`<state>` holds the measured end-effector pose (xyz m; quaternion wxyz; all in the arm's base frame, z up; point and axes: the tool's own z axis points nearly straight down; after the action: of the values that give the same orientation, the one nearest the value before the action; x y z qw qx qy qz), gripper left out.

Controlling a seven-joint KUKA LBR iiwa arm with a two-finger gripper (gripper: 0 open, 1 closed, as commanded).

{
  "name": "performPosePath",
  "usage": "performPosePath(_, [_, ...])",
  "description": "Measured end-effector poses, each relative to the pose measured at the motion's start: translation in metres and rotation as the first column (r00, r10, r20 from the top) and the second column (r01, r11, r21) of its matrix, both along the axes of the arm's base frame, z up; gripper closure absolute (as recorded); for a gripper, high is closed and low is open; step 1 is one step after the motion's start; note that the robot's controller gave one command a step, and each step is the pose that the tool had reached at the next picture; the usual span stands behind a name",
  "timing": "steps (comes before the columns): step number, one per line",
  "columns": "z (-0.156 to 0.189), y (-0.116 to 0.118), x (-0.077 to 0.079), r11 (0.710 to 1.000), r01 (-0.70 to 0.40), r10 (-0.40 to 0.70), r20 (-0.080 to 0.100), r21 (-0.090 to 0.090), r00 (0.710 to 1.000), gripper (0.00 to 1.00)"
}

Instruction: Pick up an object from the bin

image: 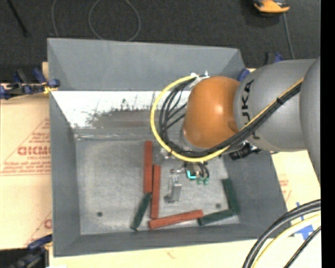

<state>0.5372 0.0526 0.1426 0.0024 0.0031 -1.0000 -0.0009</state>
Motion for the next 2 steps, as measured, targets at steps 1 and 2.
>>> performPosePath(1, [-0.0617, 0.0524, -0.0361, 0.742, -0.67, 0.67, 0.004, -0.001, 0.742, 0.0])
performPosePath(2, [-0.0604, 0.0529, -0.035, 0.746, -0.666, 0.666, 0.008, -0.001, 0.746, 1.0])
